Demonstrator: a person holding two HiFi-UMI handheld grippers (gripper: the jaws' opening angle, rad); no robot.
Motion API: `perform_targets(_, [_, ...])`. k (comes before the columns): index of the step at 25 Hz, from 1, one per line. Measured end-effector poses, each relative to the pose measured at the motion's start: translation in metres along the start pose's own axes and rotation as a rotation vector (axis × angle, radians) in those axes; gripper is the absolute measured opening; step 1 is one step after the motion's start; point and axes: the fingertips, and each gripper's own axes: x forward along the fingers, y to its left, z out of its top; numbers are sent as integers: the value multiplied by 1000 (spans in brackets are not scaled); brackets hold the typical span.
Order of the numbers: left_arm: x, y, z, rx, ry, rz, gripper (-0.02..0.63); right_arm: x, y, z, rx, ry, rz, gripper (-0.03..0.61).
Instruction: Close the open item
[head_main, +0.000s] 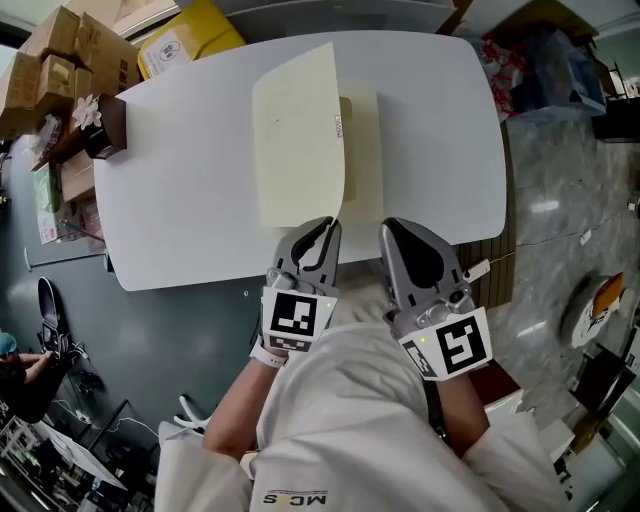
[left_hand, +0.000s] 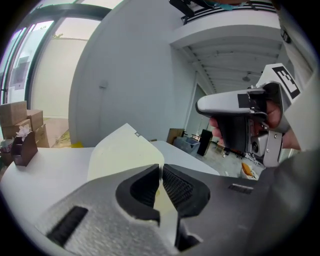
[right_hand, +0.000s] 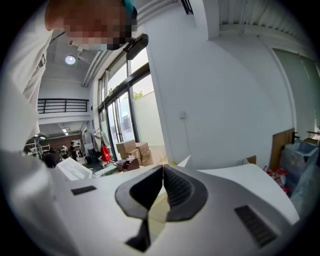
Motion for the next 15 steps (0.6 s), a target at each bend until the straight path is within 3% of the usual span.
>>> perform_targets(6, [29, -22, -15, 54, 61, -42, 29, 5, -29, -8, 10, 25, -53, 15])
perform_targets(15, [55, -42, -44, 119, 149, -53, 29, 44, -59, -39, 15, 96, -19, 15])
